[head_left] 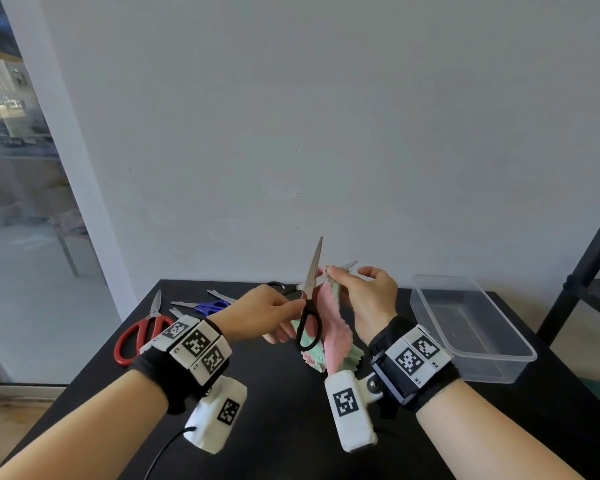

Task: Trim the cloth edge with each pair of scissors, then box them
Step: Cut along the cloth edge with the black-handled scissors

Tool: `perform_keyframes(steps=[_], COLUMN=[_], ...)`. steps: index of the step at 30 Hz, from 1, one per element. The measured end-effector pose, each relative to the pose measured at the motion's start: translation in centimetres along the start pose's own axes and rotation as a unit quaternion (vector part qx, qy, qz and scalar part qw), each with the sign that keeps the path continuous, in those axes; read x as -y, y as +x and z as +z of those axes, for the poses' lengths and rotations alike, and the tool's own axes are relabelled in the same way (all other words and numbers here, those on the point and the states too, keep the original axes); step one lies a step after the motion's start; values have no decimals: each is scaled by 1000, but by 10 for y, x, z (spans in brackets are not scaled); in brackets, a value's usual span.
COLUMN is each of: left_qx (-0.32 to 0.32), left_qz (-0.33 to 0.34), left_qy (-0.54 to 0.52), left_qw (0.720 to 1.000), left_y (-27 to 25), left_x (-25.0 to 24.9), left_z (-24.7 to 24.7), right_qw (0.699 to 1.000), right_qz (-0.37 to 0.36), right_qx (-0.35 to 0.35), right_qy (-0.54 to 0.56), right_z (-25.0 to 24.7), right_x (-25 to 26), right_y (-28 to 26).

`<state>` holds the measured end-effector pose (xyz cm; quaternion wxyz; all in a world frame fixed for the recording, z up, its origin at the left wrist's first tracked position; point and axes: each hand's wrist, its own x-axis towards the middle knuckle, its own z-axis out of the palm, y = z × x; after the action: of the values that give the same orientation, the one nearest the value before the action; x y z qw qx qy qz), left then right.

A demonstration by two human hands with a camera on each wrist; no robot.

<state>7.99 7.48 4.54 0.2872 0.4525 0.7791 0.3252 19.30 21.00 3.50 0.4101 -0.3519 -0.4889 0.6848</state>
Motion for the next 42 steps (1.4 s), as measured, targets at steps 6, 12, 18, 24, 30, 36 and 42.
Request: perform_keyframes(steps=[6, 12, 18, 24, 30, 36, 42], left_qx=[-49, -139, -165, -134, -188, -92, 4], left_qz=[-18, -44, -56, -56, -59, -78, -55], left_qy=[-227, -449, -492, -494, -418, -272, -91], left_qw=[972, 881, 853, 857, 887, 955, 994], left_y=[11, 15, 17, 13, 6, -5, -15], left_x=[1, -5, -3, 3, 12, 25, 11], left_z=[13, 16, 14, 2, -23, -43, -36], right_qw=[999, 997, 996, 989, 978, 989, 968], right_qz=[21, 32, 37, 42, 55, 9, -41], right_qx=[14, 54, 84, 144, 197, 128, 169], right_qy=[31, 43, 21, -6, -47, -70, -182], right_z=[10, 14, 12, 0, -20, -31, -19], right_x=[-7, -5, -9, -9, 5, 22, 28], right_y=[-5, -15, -16, -13, -8, 12, 17])
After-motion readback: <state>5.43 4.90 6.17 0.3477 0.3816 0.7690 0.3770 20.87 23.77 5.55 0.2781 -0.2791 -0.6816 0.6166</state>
